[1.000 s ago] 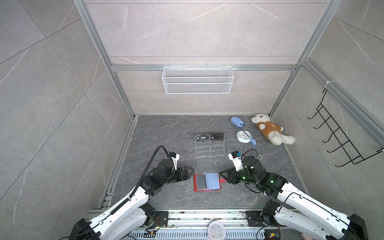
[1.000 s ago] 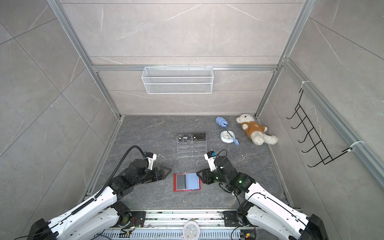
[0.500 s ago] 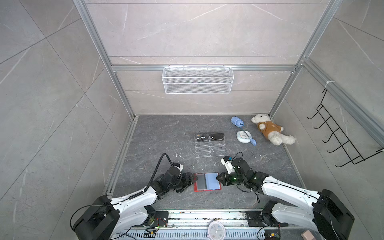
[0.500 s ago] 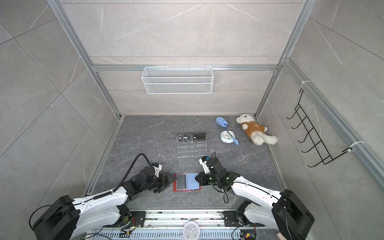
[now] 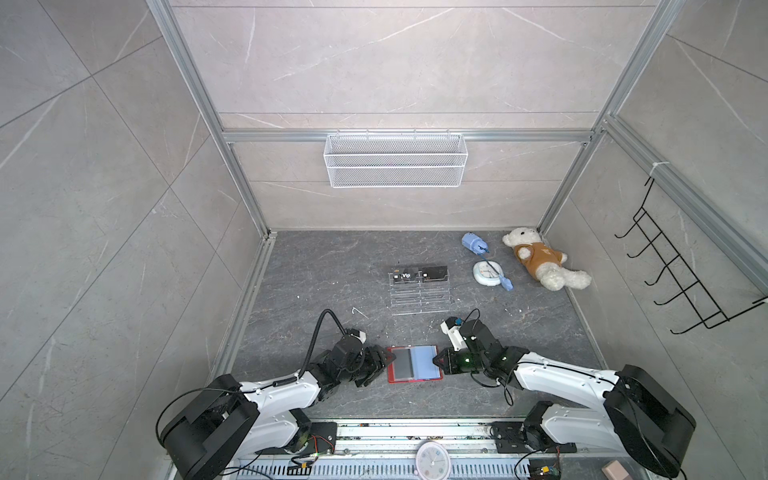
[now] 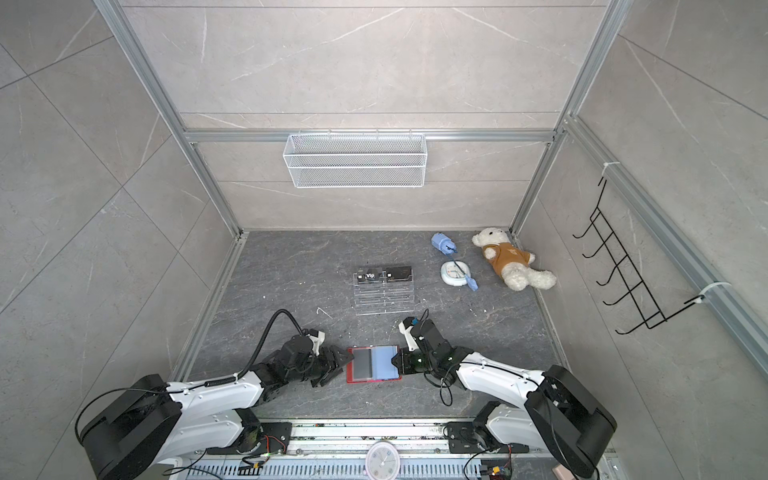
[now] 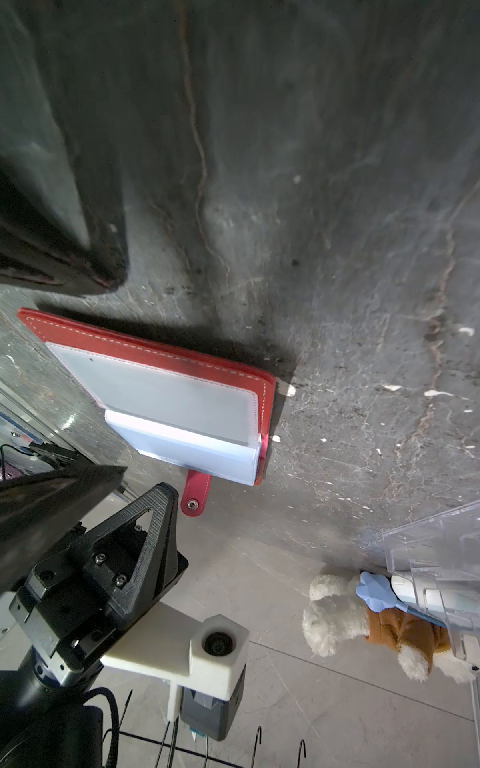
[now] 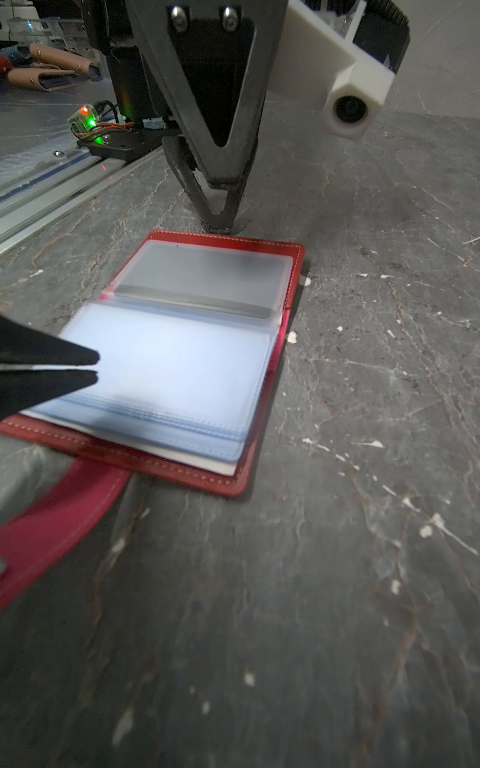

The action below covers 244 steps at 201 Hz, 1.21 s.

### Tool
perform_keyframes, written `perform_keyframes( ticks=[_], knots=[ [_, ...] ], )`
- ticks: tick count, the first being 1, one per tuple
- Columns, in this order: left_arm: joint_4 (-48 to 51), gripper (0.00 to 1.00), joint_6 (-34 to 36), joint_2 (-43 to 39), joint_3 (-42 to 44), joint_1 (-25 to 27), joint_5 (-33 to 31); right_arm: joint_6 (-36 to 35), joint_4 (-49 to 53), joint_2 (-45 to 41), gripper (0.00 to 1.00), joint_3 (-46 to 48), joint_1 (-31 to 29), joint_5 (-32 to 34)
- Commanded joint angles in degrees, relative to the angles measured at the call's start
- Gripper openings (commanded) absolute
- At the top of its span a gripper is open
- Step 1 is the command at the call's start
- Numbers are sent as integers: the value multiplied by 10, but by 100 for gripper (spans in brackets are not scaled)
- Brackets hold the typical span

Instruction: Take the credit cards out of the card holder

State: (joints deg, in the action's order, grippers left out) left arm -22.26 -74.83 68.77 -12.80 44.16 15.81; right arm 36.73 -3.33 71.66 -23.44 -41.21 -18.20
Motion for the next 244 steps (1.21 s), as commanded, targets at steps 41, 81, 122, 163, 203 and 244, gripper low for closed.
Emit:
perform_keyframes(
  ticks=[41,81,122,163,203,244],
  knots=[
    [-130,53,-19,70,15,5,29,19,-33,36,6,32,0,33],
    [-140,36,1,59,11,11,20,25,-45,45,5,43,0,38],
    [-169,28,9,65,10,14,24,25,-55,53,4,48,0,37],
    [-170,28,13,51,16,18,15,25,-56,58,3,50,0,39],
    [-147,27,16,23,26,19,0,27,-53,57,3,51,0,40],
    [-128,22,29,16,23,21,-3,25,-48,58,2,47,0,40]
  ],
)
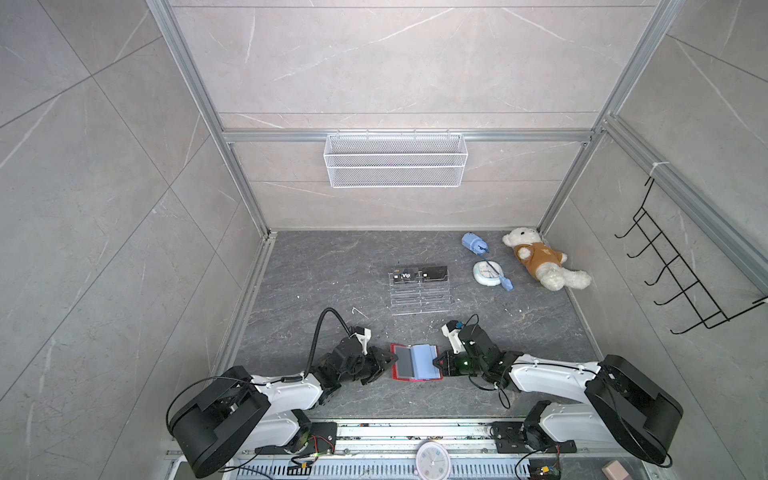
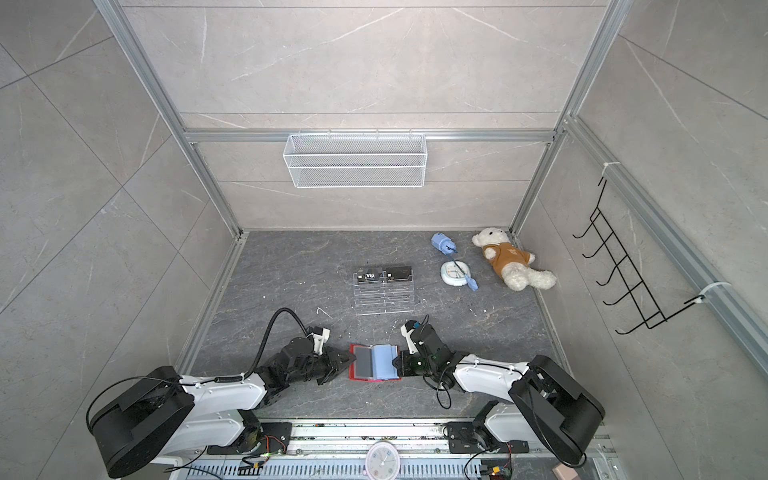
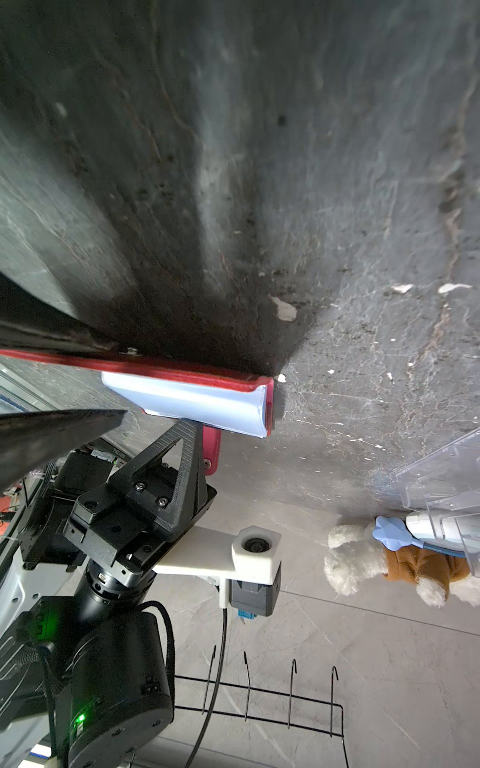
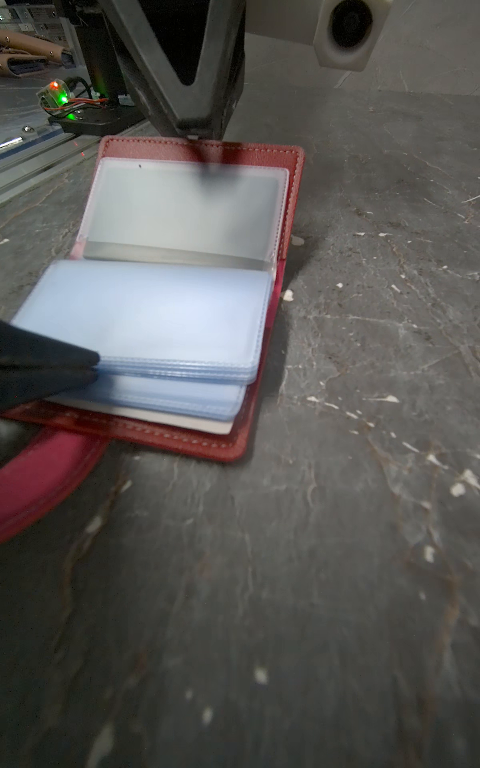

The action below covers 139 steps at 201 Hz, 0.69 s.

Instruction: Take the credit cards out of the card holder

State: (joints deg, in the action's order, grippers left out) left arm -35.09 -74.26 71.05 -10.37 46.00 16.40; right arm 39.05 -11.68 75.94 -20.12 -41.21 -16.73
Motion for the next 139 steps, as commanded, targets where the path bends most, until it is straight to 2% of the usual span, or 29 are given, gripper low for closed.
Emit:
perform_keyframes(
  ticks=[1,39,72,83,95,139],
  knots=[
    [0,22,24,-7,-1,2,-9,3,36,16,2,14,-1,24],
    [0,14,28,1,-3,2,-6,0,40,15,2,11,0,25],
    [30,13,36,-15,-6,1,-12,-1,43,15,2,11,0,26],
    [35,9,38,-21,-5,2,-13,1,44,13,2,11,0,24],
    [50,0,44,-27,-8,2,-15,2,44,9,2,10,-1,24],
    [102,0,67,-49,-23,2,-15,2,85,-39,4,-2,-1,31]
  ],
)
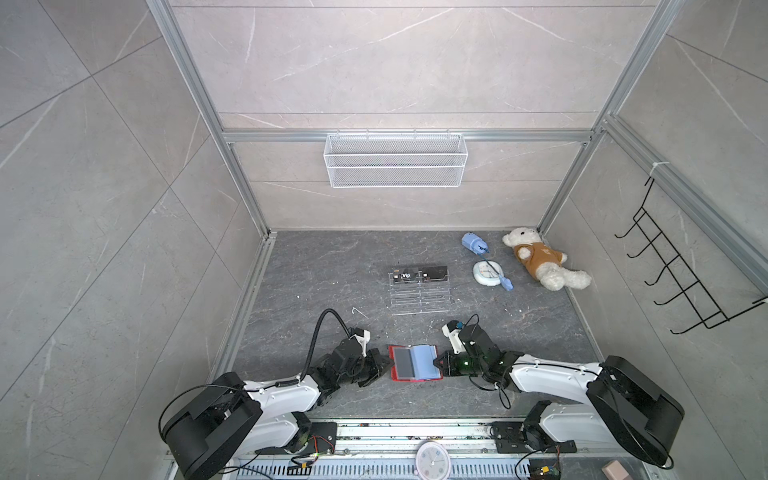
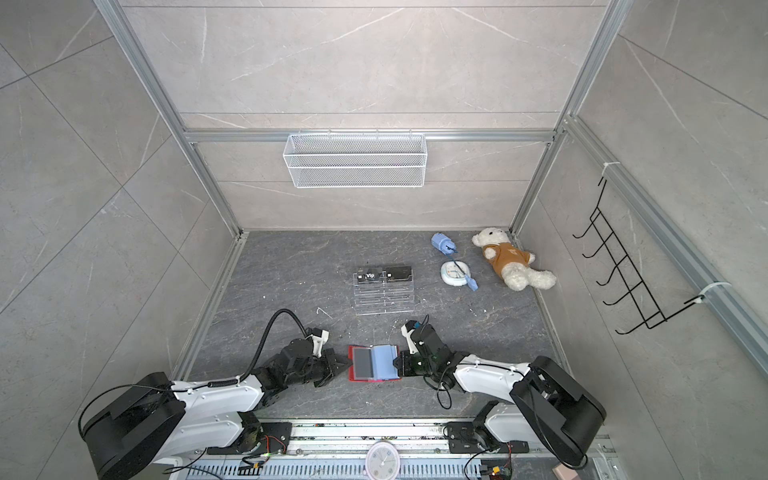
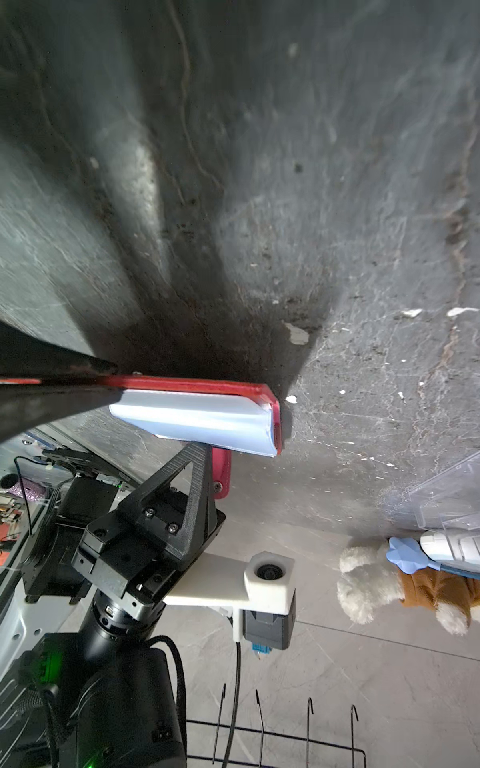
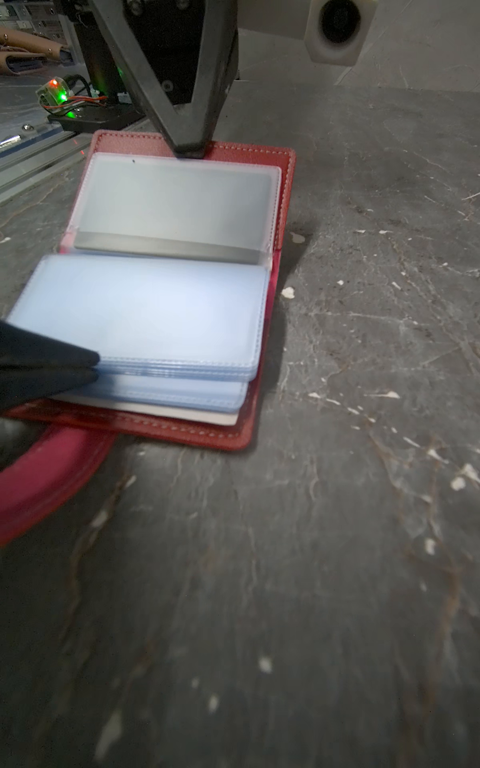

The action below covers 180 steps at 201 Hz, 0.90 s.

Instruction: Take the credit cards out of the card holder

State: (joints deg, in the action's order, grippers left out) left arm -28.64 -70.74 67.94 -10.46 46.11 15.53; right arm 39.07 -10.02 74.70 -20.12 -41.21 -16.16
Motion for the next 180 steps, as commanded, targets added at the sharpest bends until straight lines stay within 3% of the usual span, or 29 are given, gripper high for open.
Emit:
perform_keyframes(
  ticks=[1,53,108,180],
  knots=[
    [38,0,32,-18,-22,1,-7,1,70,-29,4,-3,-1,26],
    [36,0,36,-26,-29,2,-4,-11,123,-59,4,-16,-1,41],
    [19,0,44,-10,-62,21,8,10,57,-14,2,3,-2,12],
    [-94,0,34,121,-106,65,21,22,42,-5,1,9,-14,16]
  ],
)
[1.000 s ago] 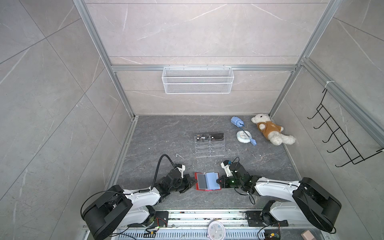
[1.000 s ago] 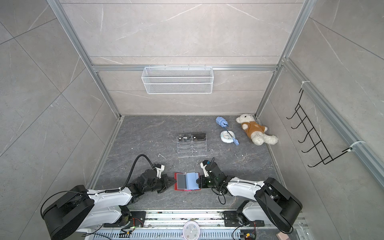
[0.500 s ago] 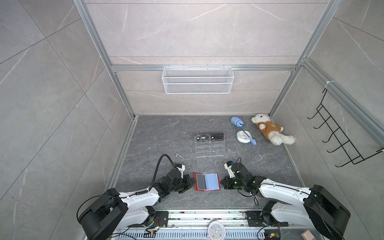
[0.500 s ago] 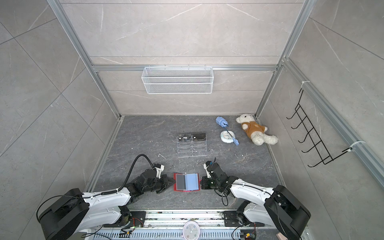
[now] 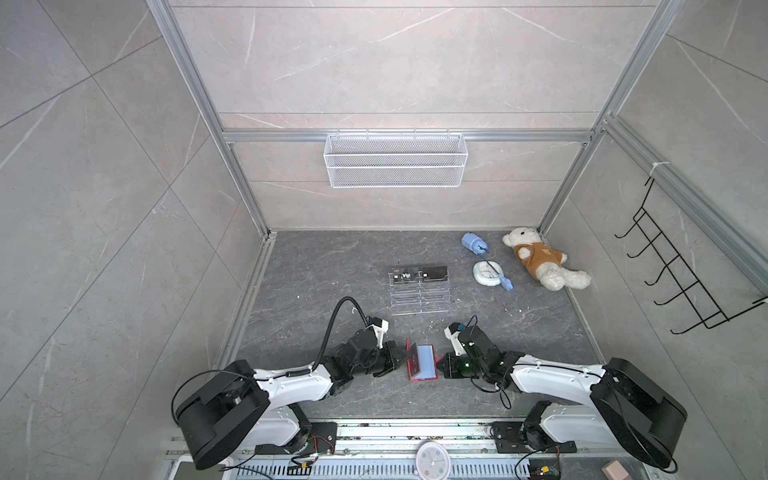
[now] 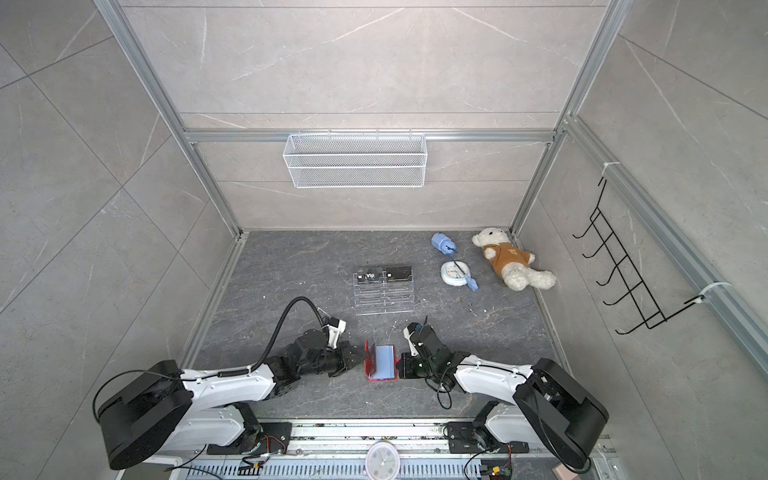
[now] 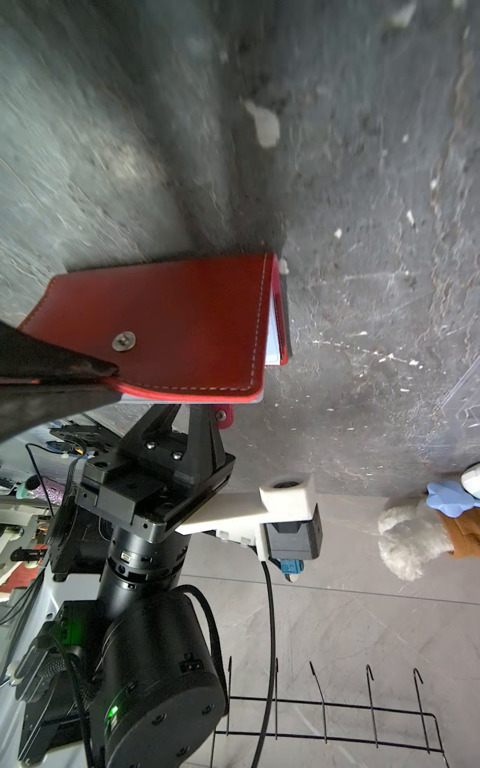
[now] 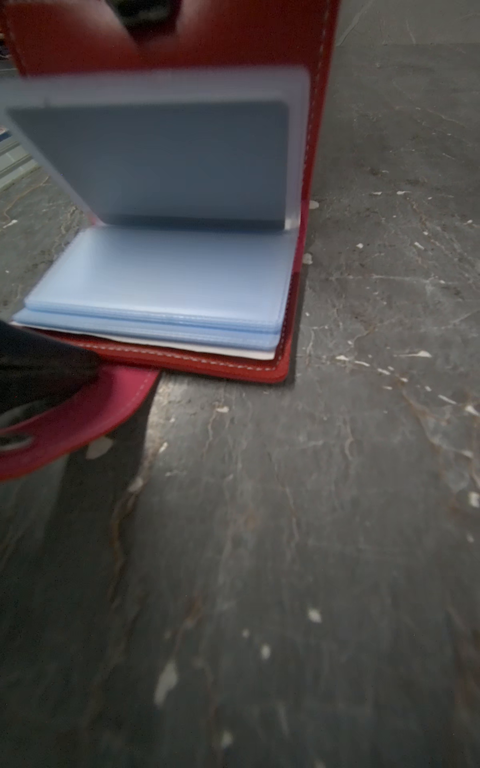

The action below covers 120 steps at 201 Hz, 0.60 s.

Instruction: Take the credit cards out of the card holder

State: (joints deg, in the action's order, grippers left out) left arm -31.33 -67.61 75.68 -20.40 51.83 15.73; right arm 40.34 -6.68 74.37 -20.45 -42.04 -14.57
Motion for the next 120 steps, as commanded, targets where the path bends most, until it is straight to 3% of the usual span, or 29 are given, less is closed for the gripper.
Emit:
perform_keyframes(
  ticks=[1,49,89,120],
  knots=[
    [-69,0,3,46,-6,8,19,9,10,-3,1,13,-6,0],
    [-65,0,5,44,8,8,13,1,57,-35,1,11,-6,16],
    [137,0,64,-58,3,7,-38,-2,74,-49,1,7,-7,24],
    [262,1,95,-87,-16,6,-74,3,80,-64,1,-8,-6,7]
  ],
)
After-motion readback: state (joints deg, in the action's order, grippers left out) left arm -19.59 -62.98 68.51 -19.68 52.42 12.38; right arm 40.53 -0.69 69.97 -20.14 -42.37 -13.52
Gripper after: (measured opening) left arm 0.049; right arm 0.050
